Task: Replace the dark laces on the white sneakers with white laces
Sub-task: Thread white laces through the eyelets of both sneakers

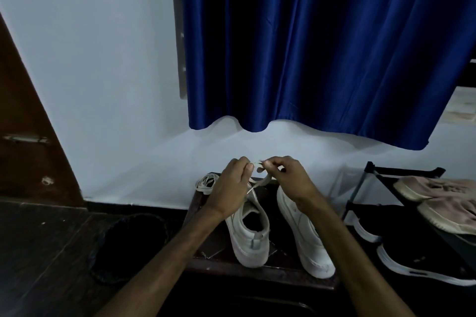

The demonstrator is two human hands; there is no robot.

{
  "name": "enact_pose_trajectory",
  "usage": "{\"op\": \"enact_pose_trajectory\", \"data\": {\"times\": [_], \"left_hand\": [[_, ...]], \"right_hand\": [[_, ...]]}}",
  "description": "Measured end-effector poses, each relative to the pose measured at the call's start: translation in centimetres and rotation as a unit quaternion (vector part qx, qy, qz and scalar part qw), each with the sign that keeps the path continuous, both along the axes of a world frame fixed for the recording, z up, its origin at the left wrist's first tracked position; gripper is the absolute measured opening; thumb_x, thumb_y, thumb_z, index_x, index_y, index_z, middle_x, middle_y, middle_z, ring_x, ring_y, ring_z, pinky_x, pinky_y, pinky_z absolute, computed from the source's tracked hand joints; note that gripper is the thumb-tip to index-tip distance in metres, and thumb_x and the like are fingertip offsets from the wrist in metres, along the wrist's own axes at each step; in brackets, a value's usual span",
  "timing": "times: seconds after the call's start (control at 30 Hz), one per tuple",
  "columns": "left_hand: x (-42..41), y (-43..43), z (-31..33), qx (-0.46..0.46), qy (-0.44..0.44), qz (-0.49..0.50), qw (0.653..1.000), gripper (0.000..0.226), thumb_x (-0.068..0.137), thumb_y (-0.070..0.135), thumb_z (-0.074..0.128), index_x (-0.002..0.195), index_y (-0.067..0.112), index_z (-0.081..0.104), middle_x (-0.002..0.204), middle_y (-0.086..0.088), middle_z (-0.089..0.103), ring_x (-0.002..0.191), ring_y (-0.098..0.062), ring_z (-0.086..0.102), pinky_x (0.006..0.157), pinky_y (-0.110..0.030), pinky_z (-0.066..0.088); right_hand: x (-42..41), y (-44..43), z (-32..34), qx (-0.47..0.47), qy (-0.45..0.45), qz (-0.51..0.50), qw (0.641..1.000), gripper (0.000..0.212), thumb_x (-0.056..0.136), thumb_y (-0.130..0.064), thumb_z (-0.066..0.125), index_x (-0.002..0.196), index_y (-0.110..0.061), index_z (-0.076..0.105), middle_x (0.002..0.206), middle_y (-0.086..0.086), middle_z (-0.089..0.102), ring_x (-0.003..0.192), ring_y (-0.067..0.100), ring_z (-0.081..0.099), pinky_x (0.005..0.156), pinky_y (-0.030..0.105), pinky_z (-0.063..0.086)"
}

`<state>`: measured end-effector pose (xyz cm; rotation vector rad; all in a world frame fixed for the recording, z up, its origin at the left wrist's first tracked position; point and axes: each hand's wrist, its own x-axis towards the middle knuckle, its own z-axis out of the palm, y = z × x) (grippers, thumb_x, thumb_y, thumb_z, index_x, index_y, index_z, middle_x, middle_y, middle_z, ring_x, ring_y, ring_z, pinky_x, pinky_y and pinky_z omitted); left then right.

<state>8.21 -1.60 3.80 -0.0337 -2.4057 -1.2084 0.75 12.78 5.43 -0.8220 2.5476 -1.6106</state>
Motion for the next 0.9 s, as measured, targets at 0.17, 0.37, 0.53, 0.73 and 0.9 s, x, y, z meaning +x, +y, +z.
{"op": "enact_pose_trajectory", "data": {"times": [0.17, 0.37, 0.53, 0.73, 0.9], "left_hand": [[0.2, 0.2, -0.2, -0.185, 0.016, 0.021, 0.982, 0.024, 0.104, 0.034, 0.032, 0.108, 0.017, 0.049, 0.097, -0.003, 0.05, 0.088, -0.023, 0.053, 0.074, -0.04, 0.045], [0.6, 0.4, 0.1, -0.335, 0.012, 0.033, 0.942, 0.028, 0.101, 0.024, 0.037, 0.127, 0.017, 0.044, 0.106, -0.003, 0.047, 0.099, -0.024, 0.049, 0.079, -0.039, 0.045], [1.5, 0.3, -1.2, -0.21, -0.003, 0.037, 0.977, 0.051, 0.084, 0.046, 0.067, 0.118, 0.019, 0.04, 0.116, 0.003, 0.046, 0.107, -0.014, 0.044, 0.083, -0.028, 0.04], [1.1, 0.4, -3.9, -0.16, -0.226, 0.075, 0.958, 0.068, 0.071, 0.028, 0.076, 0.121, 0.007, 0.036, 0.124, -0.014, 0.047, 0.11, -0.034, 0.055, 0.087, -0.043, 0.051], [0.6, 0.3, -3.3, -0.166, -0.11, 0.126, 0.972, 0.025, 0.08, 0.026, 0.069, 0.1, 0.013, 0.064, 0.101, -0.006, 0.07, 0.097, -0.025, 0.064, 0.072, -0.028, 0.044]], "right_hand": [[1.3, -0.5, -0.5, -0.062, -0.099, 0.029, 0.993, 0.024, 0.098, -0.019, 0.055, 0.089, -0.007, 0.074, 0.086, 0.016, 0.074, 0.084, 0.032, 0.072, 0.083, 0.043, 0.059], [2.3, -0.3, 0.1, -0.136, -0.137, -0.001, 0.981, 0.017, 0.084, -0.017, 0.073, 0.094, -0.003, 0.075, 0.082, 0.016, 0.074, 0.076, 0.029, 0.072, 0.08, 0.042, 0.059], [2.2, 0.6, 0.2, -0.234, -0.188, -0.038, 0.953, 0.004, 0.084, 0.005, 0.067, 0.086, 0.006, 0.07, 0.072, 0.014, 0.071, 0.065, 0.02, 0.069, 0.067, 0.026, 0.06], [3.3, 1.3, 0.4, -0.216, -0.155, -0.027, 0.964, 0.006, 0.086, 0.004, 0.066, 0.084, 0.002, 0.072, 0.072, 0.011, 0.072, 0.065, 0.018, 0.069, 0.064, 0.023, 0.058], [5.2, 1.5, -0.8, 0.032, 0.066, 0.018, 0.997, 0.009, 0.081, -0.006, 0.071, 0.082, -0.013, 0.077, 0.078, -0.001, 0.075, 0.073, 0.008, 0.071, 0.071, 0.019, 0.053]]}}
